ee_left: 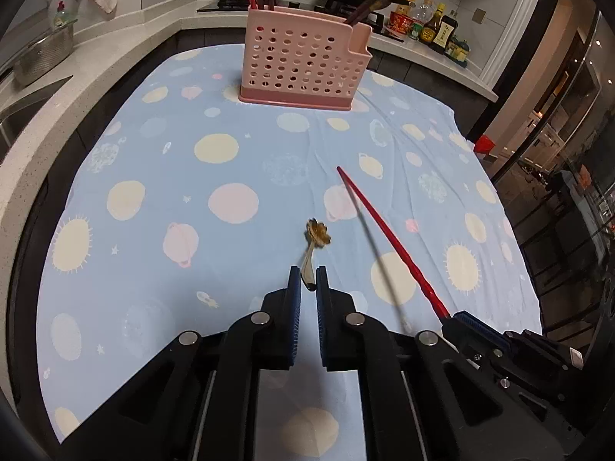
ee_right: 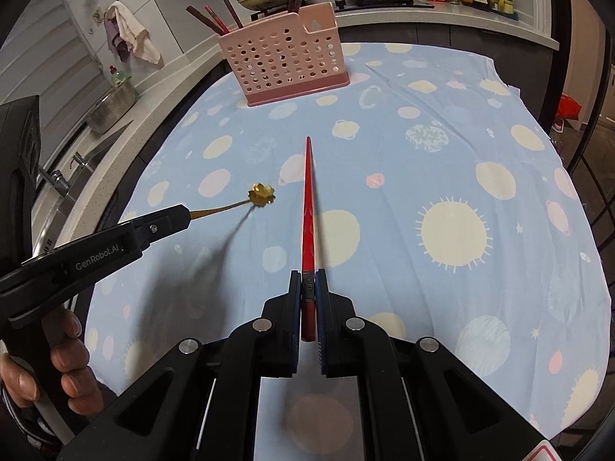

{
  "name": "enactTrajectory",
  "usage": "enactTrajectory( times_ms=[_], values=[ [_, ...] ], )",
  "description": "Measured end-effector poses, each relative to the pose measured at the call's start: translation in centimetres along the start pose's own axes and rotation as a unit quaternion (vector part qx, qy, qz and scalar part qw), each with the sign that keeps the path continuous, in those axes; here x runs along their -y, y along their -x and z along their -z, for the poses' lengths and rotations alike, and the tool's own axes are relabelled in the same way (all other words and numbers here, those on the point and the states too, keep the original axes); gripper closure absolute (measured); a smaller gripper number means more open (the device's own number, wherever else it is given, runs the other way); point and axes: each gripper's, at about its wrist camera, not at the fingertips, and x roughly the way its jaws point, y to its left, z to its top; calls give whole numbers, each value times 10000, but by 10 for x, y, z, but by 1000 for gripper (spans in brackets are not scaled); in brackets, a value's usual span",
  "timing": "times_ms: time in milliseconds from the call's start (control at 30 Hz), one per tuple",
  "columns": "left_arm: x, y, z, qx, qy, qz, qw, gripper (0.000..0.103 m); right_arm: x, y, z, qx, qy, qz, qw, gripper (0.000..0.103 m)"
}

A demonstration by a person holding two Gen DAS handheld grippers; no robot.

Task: Organize utensils
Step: 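Grasp the gold spoon with the left tool while the right tool lifts the red chopstick, then carry the gold spoon and red chopstick above the pink holder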

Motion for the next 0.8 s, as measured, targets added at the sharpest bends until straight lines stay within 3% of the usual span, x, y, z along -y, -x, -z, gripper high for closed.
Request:
enactTrajectory(
  times_ms=[67,467,800],
  values=[
    [-1,7,-5,69,37,23,10000,102,-3,6,-5,88,9,-40,10000,96],
    [-8,38,-39,418,36,-50,9991,102,-9,42,-48,566,-129,-271,9979,96],
    [-9,60,-77,711,-103,-176,9973,102,-19,68,-107,1175,-133,-378,9923,96]
  ],
)
